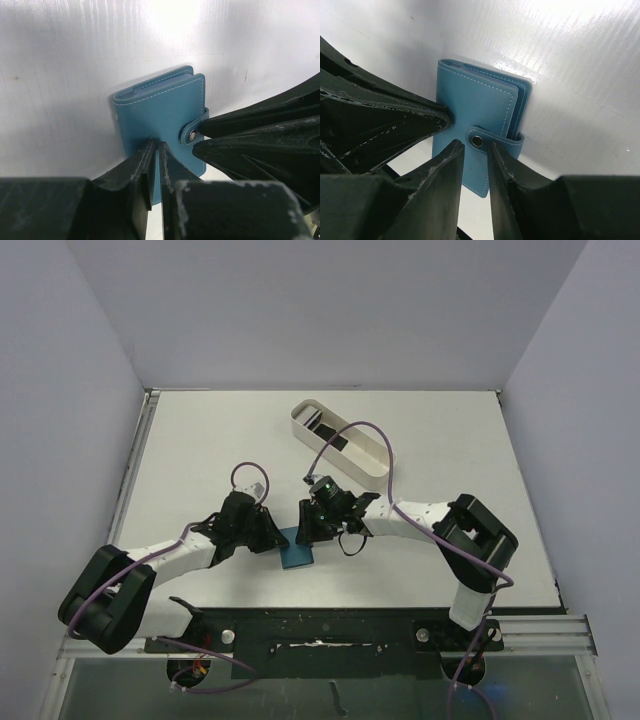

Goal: Put the credit cards into the card holder
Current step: Close the card holder at the center of the board.

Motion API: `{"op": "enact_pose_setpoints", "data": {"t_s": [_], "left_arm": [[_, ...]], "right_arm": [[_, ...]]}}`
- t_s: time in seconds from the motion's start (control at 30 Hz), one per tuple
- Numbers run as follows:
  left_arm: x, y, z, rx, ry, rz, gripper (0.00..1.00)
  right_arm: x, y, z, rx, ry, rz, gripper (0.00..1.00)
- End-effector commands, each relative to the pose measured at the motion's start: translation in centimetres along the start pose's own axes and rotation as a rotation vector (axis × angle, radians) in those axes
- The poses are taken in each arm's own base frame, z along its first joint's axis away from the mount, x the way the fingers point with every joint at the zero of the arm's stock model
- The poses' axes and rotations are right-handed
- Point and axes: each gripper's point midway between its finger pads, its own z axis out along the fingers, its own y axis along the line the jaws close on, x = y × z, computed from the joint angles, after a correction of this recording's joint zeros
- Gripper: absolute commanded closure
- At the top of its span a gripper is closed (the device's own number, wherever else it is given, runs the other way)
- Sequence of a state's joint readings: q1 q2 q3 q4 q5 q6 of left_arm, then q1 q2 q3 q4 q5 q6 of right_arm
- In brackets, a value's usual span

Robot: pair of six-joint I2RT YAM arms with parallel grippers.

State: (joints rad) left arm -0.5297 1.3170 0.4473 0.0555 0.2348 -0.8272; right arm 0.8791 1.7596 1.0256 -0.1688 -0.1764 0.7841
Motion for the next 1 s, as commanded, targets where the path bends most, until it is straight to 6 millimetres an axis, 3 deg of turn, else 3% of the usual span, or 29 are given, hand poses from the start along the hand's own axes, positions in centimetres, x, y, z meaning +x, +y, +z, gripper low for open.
{"op": "enact_pose_setpoints", "data": {"t_s": [0.0, 0.67, 0.97], "left_arm": [[-0.3, 0.8, 0.5, -0.033, -0.027, 0.016, 0.91], [-0.2, 0.8, 0.8, -0.034, -0.025, 0.013, 0.91], [0.0, 0.9, 0.8, -0.039, -0.020, 0.012, 0.91]], "right_arm": [[-1.0, 1.7, 0.2, -0.058, -0.024, -0.033, 0.73], [0.5, 2.0, 0.7, -0.088, 0.036, -0.050, 0.77], [-0.8, 4.5, -0.7, -0.169, 0.004, -0.087, 0.77]]}}
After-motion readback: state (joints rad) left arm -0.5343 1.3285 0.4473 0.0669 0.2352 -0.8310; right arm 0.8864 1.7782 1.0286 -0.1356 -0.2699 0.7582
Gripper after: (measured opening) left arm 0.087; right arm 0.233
